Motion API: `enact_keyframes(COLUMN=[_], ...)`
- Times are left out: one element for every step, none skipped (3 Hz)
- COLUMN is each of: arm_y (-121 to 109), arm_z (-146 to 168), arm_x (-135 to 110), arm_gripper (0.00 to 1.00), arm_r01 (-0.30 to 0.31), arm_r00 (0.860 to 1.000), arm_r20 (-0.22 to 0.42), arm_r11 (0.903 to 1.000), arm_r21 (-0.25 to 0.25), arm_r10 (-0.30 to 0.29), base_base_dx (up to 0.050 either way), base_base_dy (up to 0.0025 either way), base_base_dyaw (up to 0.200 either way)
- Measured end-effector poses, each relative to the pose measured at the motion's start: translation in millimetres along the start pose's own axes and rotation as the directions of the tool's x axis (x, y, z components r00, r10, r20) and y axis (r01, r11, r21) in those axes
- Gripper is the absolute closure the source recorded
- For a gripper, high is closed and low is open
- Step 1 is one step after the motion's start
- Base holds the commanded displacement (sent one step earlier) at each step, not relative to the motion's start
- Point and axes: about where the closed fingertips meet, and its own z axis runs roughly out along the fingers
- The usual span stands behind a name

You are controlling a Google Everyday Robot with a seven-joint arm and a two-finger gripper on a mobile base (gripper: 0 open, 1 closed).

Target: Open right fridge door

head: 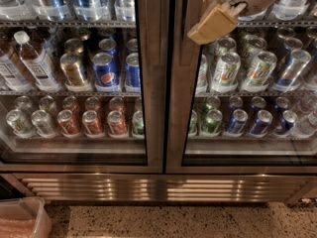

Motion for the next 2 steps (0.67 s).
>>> enact_keyframes(arm_y=[0,-2], arm_z=[0,9], arm_x=[0,-15], arm_gripper=[1.00,1.00], arm_r01=[0.001,0.040], arm_r00=[1.000,0.999], arm_r20=[0.000,0.017], arm_r11=[1.0000,0.9991], arm_r21=[0.000,-0.018], arm_r10=[-0.001,-0.039], base_base_dx=[0.000,0.000], base_base_dy=[0.00000,0.00000], base_base_dyaw=[0.000,0.000])
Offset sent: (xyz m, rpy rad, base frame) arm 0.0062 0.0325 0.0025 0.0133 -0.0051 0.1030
